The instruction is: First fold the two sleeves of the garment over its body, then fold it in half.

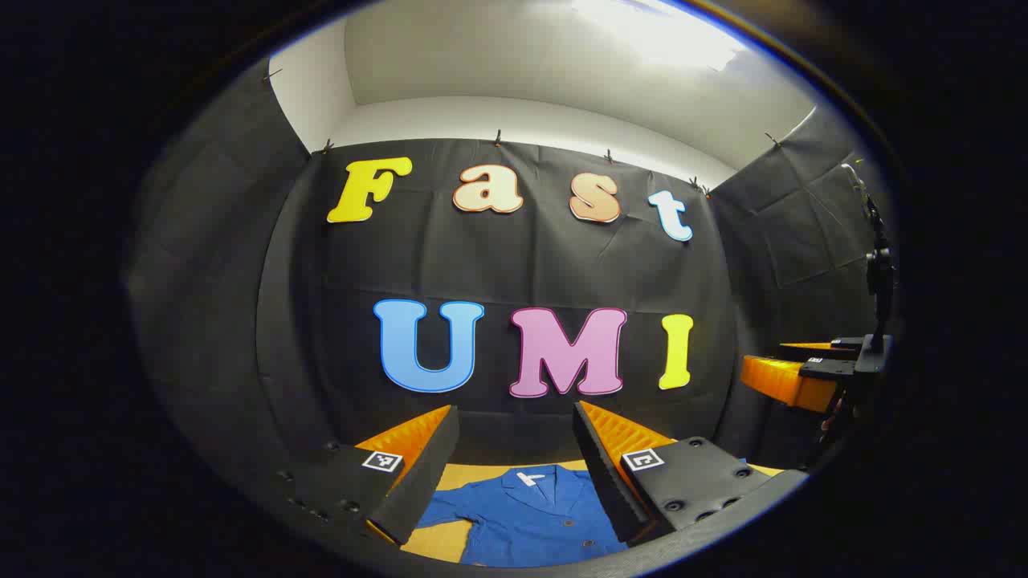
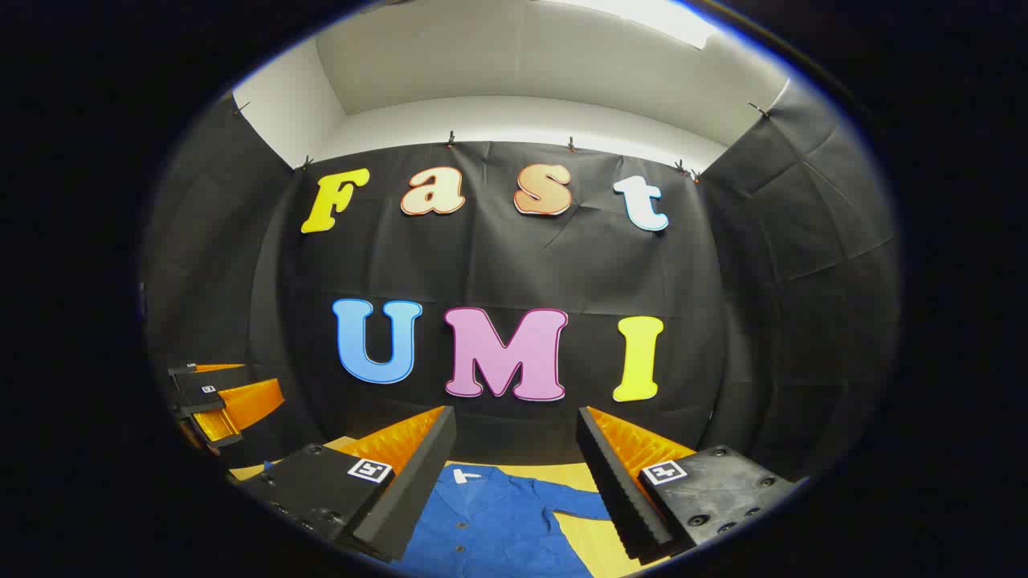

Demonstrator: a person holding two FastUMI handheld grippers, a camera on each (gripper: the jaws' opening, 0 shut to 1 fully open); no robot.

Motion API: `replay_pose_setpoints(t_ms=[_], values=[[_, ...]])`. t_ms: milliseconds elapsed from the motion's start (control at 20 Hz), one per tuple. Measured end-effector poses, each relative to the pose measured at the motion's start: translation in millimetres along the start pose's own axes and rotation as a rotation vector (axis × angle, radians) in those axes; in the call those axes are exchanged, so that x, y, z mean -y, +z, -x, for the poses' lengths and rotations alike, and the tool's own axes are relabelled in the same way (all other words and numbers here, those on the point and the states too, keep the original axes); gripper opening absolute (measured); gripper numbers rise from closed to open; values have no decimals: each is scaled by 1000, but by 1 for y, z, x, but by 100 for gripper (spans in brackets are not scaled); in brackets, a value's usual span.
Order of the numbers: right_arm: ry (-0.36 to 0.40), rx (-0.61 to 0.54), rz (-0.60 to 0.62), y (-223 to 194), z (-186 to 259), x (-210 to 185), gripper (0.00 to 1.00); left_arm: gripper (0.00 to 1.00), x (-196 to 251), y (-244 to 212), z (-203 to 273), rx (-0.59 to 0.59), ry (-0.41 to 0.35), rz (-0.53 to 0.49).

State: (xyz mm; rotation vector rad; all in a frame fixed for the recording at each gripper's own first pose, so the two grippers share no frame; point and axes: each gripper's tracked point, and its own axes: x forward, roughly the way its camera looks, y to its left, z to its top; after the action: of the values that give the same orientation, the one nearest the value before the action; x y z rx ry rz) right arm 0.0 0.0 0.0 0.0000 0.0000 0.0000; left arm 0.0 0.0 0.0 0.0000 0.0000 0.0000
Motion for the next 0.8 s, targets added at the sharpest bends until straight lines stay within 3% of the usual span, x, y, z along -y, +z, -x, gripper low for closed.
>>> replay_pose_setpoints(t_ms=[550,800], values=[[-26,-38,6,-11,8,7,96,82,-10,-9,-2,-19,19,26],[-25,-48,-10,-12,10,11,96,82,0,-11,3,-32,-10,17]])
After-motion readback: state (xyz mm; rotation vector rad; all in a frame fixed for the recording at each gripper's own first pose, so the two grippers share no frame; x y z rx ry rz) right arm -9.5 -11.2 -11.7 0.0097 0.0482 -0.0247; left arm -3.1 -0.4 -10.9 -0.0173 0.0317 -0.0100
